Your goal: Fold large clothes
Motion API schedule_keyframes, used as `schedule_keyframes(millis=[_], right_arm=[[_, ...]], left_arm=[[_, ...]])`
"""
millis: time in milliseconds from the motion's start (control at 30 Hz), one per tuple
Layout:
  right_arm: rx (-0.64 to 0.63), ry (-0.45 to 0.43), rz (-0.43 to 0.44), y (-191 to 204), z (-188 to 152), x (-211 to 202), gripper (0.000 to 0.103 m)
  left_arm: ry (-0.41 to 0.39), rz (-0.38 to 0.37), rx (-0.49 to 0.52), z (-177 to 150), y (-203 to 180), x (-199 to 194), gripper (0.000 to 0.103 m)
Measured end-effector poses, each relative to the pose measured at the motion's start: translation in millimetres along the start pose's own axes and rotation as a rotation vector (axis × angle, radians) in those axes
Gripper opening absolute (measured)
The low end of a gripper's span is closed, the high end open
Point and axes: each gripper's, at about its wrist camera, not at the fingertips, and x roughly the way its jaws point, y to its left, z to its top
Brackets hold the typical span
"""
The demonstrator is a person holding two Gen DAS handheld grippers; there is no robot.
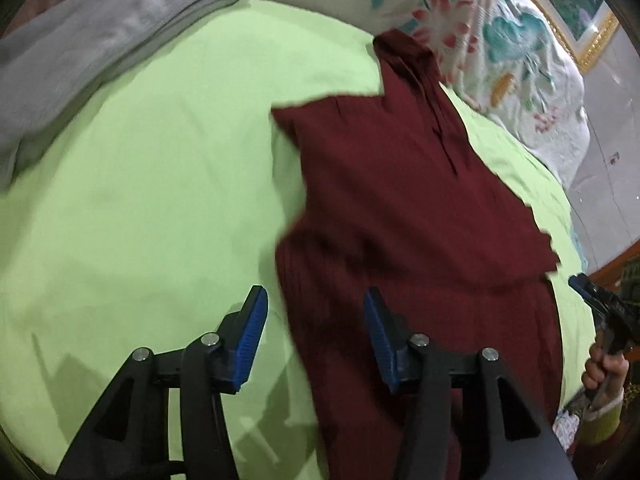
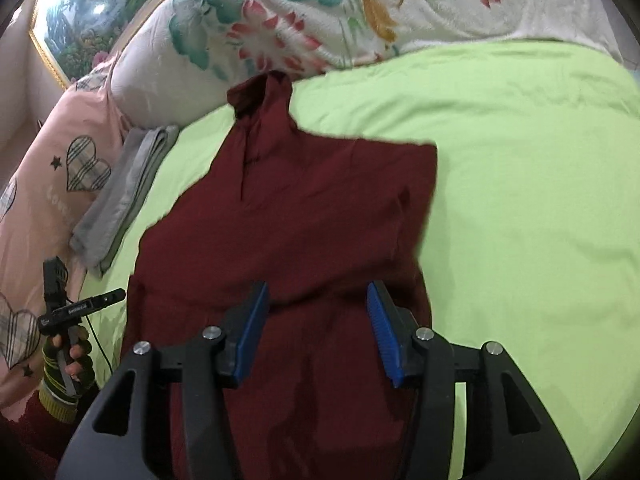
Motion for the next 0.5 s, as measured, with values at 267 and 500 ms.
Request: schedule_keyframes(millis=[267,500], right_arm=[[0.082,0.069,0.063,-27.5,-79.4,-44.6,0.057],[0.171,0.154,0.237,-44.1,-144.4,-49.0,0.057]], left_arm=[[0.092,-0.112,-0.006,-98.8,1.0,-21.8,0.061],[0.143,-0.239,0.076,-133.7,-18.3,-23.7,0.059]])
